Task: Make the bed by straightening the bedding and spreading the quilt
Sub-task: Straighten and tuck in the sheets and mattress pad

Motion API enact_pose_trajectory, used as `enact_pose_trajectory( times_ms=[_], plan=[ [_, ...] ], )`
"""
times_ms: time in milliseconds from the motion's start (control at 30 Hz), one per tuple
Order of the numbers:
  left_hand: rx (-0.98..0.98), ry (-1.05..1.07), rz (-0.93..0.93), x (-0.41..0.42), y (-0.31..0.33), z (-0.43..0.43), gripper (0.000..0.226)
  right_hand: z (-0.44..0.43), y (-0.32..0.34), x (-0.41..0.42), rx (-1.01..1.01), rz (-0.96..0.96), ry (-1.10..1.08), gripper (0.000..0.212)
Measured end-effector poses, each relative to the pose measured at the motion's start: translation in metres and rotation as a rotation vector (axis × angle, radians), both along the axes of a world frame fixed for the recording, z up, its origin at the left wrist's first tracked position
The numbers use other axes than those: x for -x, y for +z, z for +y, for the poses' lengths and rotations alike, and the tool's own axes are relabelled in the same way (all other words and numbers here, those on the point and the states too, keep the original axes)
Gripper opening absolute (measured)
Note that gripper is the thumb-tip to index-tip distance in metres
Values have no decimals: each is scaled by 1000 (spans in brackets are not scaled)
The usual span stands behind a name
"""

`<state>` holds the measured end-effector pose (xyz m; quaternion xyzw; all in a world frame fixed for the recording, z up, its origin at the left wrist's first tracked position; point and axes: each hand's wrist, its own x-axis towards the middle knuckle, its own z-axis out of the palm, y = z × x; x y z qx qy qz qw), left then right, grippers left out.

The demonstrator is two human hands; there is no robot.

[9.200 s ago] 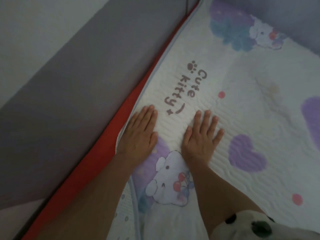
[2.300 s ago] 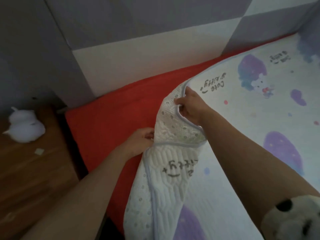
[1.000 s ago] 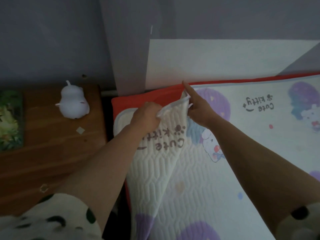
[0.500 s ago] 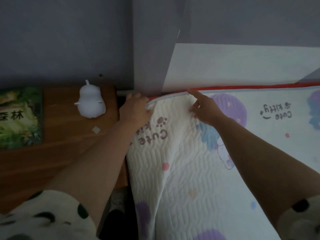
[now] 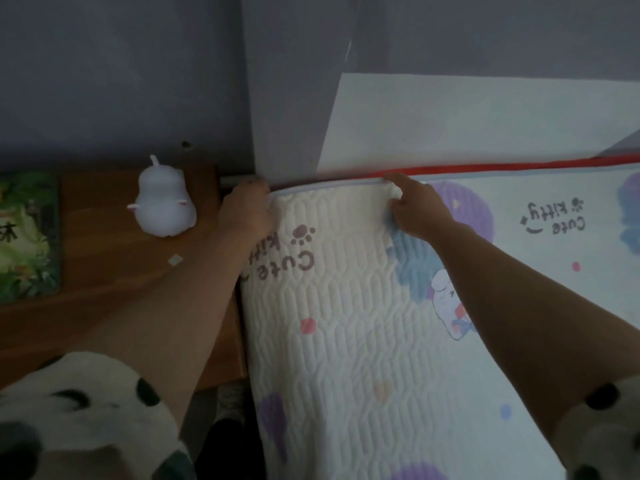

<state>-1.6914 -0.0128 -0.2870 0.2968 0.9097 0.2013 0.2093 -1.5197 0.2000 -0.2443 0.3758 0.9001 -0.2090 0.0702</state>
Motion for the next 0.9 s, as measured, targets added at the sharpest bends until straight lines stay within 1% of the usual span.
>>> enact_pose_trajectory(
  times_ms=[100, 233, 300, 400, 467, 533, 600, 667, 767, 833, 867, 900],
  plan=[
    [33, -47, -41, 3, 5, 1, 28, 1, 0, -2, 9, -18, -37, 53],
    [116, -19, -33, 1, 6, 6, 28, -5, 2, -1, 30, -45, -57, 53],
    [162, -7, -43, -4, 4, 8, 31, -6, 4, 1, 38, -56, -74, 52],
    [200, 85, -176, -2, -4, 4, 38, -8, 5, 3, 53, -66, -109, 53],
    [183, 140, -185, 8, -9, 3, 36, -10, 6, 5, 57, -73, -140, 54],
    [110, 233, -157, 16, -12, 7, 37, -12, 7, 5, 54, -83, -159, 54],
    [41, 316, -175, 18, -13, 11, 40, -13, 9, 3, 54, -85, -168, 52],
    [14, 307, -210, 16, -18, 14, 41, -13, 9, 0, 57, -81, -181, 51],
    [46, 226, -247, 16, -17, 12, 45, -16, 8, -3, 44, -70, -205, 49],
    [56, 191, -207, 16, -9, 8, 46, -17, 8, -3, 4, -59, -240, 48],
    [57, 175, -142, 15, -4, 6, 45, -17, 8, -4, -23, -57, -266, 47],
    [57, 140, -37, 11, -1, 3, 43, -17, 8, -5, -45, -52, -297, 46]
  ],
)
